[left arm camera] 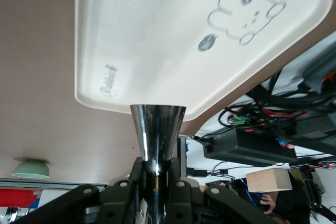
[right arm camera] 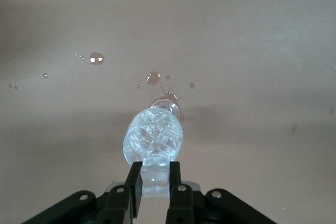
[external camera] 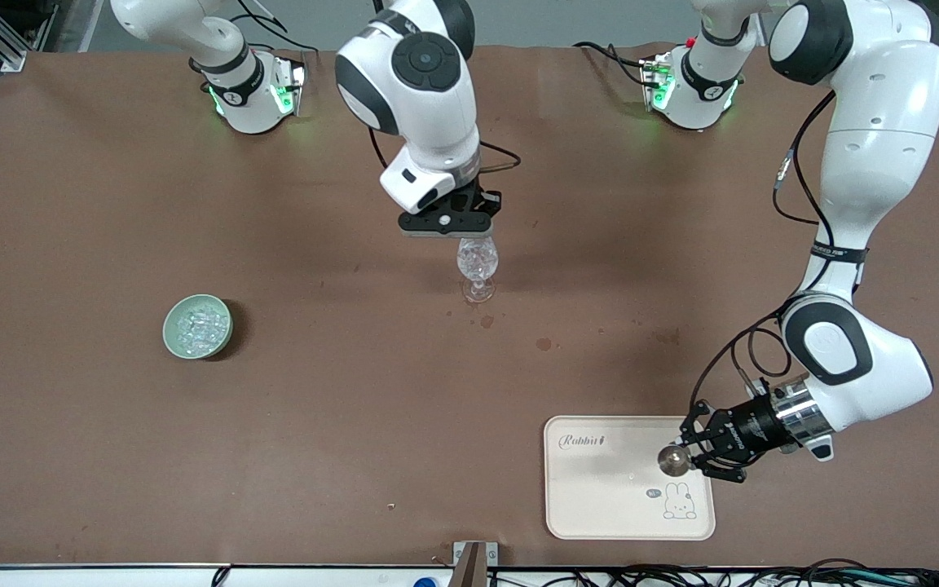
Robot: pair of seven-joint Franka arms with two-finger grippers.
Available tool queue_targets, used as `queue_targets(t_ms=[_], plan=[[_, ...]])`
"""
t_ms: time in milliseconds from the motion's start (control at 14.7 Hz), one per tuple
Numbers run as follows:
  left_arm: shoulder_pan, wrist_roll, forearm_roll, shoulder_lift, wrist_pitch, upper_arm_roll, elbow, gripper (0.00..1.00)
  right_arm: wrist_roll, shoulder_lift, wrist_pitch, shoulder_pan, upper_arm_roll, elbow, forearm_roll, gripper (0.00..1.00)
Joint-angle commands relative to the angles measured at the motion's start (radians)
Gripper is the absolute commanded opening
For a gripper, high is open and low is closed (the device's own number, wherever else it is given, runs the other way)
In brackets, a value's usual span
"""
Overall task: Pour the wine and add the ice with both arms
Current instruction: 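Drop the ice cube into the glass while the left gripper lowers the jigger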
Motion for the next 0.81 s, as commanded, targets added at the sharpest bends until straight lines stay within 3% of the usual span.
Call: queue_targets(t_ms=[0, 136, 746], plan=[[0.036, 0.139, -0.136, 0.052, -0.01, -0.016, 0.022, 0.01, 0.014, 0.025, 0.0, 0.012, -0.009, 0.026, -0.004, 0.01], [0.045, 0.211, -0.209, 0.078, -0.057, -0.014, 0.02, 0.01, 0.014, 0.049, 0.001, 0.032, -0.011, 0.026, -0.013, 0.02], [0.088, 0.417, -0.319, 0.16, -0.203, -0.014, 0.016, 0.01, 0.008, 0.076, 0.076, 0.042, -0.014, 0.015, -0.031, 0.05]])
